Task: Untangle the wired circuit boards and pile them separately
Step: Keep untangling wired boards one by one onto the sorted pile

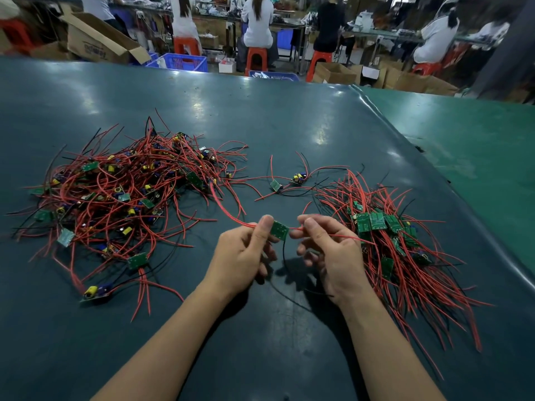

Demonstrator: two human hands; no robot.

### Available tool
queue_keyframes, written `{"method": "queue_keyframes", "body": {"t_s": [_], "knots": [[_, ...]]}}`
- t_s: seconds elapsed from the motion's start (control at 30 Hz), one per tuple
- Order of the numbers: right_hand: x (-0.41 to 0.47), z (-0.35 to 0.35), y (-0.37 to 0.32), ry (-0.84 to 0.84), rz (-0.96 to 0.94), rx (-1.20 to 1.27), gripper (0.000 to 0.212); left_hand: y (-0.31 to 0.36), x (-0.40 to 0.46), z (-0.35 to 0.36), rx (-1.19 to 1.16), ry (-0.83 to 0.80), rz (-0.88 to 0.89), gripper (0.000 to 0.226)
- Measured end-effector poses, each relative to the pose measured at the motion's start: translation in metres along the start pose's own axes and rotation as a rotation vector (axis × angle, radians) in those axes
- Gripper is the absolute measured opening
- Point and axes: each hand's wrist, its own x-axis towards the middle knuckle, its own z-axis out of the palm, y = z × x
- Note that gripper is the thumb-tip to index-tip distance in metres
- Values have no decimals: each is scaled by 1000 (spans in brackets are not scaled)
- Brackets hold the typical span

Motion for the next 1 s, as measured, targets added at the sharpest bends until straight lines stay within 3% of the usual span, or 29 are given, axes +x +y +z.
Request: {"method": "queue_keyframes", "body": {"t_s": [0.17,0.23,0.33,0.43,0.53,0.6,0.67,0.9,1.0], "knots": [[-2,1,3,-75,-56,-97,10,2,4,-11,-259,16,-120,38],[-2,2,2,-96,-52,-35,27,5,7,-12,-353,52,-156,33],[3,3,5,65,-74,-3,45,6,14,-15,-619,207,-231,22],[8,-1,8,305,-155,-191,38,4,16,-20,-837,227,-276,11],[3,3,9,143,-108,-232,16,2,13,-16,-803,100,-247,20],[-2,7,10,-39,-31,-237,27,0,10,-12,-683,-7,-194,21],[-3,7,10,-110,-3,-224,34,-2,8,-11,-542,-91,-131,19],[-1,7,8,-131,68,65,22,-4,9,-12,-477,-227,-90,25],[1,8,8,-11,60,75,17,-2,6,-10,-380,-222,-54,18]]}}
